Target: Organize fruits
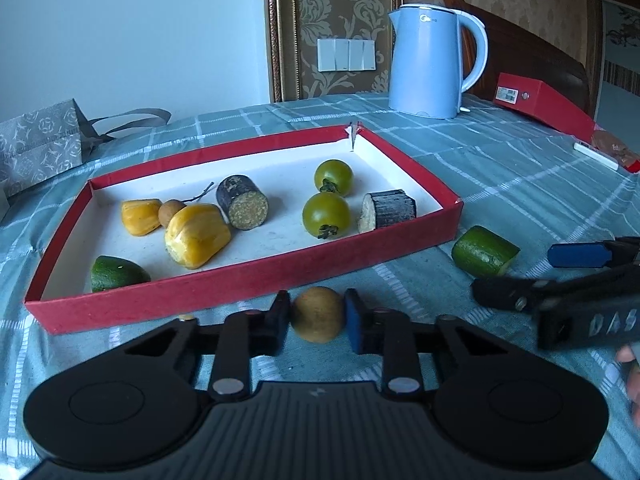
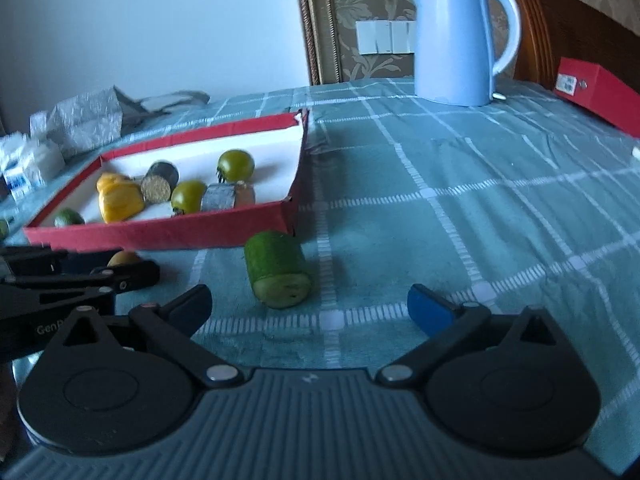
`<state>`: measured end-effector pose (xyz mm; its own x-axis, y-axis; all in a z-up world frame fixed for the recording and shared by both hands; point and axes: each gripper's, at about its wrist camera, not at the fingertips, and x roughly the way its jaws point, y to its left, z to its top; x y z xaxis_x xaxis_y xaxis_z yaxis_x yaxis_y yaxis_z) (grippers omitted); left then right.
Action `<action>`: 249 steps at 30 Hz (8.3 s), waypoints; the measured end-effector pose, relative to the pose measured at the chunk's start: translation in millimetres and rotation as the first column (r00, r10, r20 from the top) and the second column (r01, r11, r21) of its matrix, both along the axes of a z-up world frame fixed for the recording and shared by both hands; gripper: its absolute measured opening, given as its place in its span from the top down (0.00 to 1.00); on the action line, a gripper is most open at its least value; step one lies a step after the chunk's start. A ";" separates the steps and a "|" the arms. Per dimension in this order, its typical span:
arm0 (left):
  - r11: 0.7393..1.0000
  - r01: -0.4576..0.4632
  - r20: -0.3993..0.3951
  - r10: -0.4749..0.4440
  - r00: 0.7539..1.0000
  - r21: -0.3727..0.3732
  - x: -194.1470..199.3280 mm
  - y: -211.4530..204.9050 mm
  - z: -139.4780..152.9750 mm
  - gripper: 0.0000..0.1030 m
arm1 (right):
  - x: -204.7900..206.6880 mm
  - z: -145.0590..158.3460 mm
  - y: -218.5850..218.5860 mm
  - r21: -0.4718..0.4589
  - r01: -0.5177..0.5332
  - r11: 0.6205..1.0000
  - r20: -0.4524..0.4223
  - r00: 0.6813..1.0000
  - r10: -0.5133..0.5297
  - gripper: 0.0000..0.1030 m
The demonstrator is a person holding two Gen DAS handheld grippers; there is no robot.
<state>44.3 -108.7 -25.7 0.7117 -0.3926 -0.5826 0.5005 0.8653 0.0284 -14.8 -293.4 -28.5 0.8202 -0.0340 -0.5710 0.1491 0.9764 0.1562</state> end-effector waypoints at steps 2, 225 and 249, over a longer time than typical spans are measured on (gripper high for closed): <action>1.000 0.000 -0.007 0.000 1.000 -0.013 -0.4 3.9 0.1 0.74 | -3.4 -0.1 -8.1 0.045 0.017 0.999 0.021 1.000 -0.018 0.00; 0.903 -0.429 0.101 0.427 0.898 -0.008 -59.9 65.8 53.4 0.01 | -11.3 38.8 106.9 -0.262 0.195 0.945 0.250 0.960 -0.129 0.00; 0.913 -0.408 0.153 0.404 0.902 -0.007 -73.0 52.6 63.6 0.01 | -7.8 43.5 108.3 -0.296 0.218 0.930 0.256 0.956 -0.143 0.00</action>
